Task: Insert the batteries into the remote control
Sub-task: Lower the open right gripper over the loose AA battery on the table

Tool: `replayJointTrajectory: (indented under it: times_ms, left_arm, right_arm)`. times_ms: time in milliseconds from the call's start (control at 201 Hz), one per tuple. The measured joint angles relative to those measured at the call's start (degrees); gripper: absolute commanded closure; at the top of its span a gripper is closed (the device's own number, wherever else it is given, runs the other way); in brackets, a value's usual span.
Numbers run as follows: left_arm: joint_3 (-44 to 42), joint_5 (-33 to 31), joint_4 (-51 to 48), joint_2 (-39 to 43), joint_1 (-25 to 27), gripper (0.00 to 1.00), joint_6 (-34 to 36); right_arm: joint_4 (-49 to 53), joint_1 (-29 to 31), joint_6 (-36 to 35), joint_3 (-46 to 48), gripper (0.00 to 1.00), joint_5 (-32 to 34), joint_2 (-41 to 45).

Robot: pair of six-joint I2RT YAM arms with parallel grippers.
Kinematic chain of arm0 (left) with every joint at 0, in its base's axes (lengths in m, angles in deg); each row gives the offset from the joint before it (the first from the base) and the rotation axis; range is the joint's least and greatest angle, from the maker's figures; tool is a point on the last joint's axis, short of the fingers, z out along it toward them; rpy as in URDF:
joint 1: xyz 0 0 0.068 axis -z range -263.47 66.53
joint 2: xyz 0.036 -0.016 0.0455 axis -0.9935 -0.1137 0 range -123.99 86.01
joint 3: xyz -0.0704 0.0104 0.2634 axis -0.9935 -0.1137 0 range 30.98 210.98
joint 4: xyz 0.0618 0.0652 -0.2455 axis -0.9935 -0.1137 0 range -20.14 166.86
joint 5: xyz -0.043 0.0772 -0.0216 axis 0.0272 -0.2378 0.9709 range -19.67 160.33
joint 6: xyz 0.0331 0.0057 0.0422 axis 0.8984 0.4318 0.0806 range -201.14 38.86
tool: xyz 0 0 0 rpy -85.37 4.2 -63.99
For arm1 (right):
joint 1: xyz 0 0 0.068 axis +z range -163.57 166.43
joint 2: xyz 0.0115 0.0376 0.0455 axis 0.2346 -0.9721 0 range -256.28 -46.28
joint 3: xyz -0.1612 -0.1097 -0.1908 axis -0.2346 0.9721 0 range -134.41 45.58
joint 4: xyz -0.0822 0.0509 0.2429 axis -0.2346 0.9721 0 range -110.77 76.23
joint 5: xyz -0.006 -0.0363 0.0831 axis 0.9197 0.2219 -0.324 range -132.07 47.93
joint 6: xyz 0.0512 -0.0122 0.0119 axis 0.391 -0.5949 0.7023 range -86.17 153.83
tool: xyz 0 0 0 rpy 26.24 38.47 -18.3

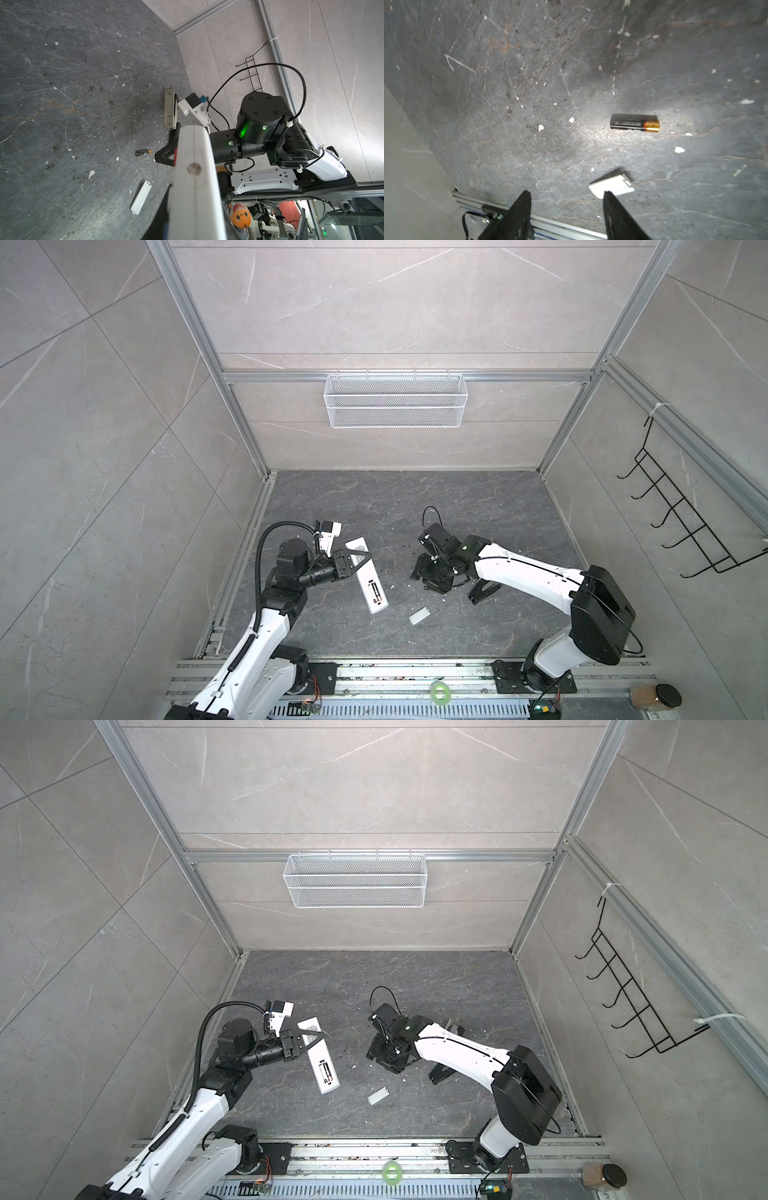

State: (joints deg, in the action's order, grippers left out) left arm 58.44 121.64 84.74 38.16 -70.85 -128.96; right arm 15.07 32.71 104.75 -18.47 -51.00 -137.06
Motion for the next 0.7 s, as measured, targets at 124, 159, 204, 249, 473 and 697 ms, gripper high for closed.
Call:
replayJointTrajectory:
  times_ms: [124,159,204,249,473,697]
  left_arm:
    - [0.00,0.02,0.24,0.74,0.00,1.00,-0.15]
    - [0.00,0.02,0.31,0.96,0.00,1.00,-0.15]
    - [0.00,0.02,0.33,1.27,0.04,1.00,-0.17]
    - [0.00,0.02,0.35,1.60,0.07,1.00,-0.15]
    - [0.00,0.02,0.37,2.16,0.66,1.00,-0.15]
    - [0.00,0.00,0.37,2.21,0.92,1.00,-0.13]
  right_arm:
    - [0.31,0.00,7.76,0.00,0.43,2.45,-0.02]
    - [0.31,0.00,9.70,0.00,0.43,3.02,-0.13]
    - [0.31,0.04,12.00,0.00,0.43,3.63,-0.44]
    - [0.35,0.07,13.70,-0.02,0.44,4.09,-1.11]
    - [2.45,0.22,19.23,-1.29,0.50,5.40,-7.82]
    - [1.81,0.22,23.67,0.22,0.51,7.06,-8.55]
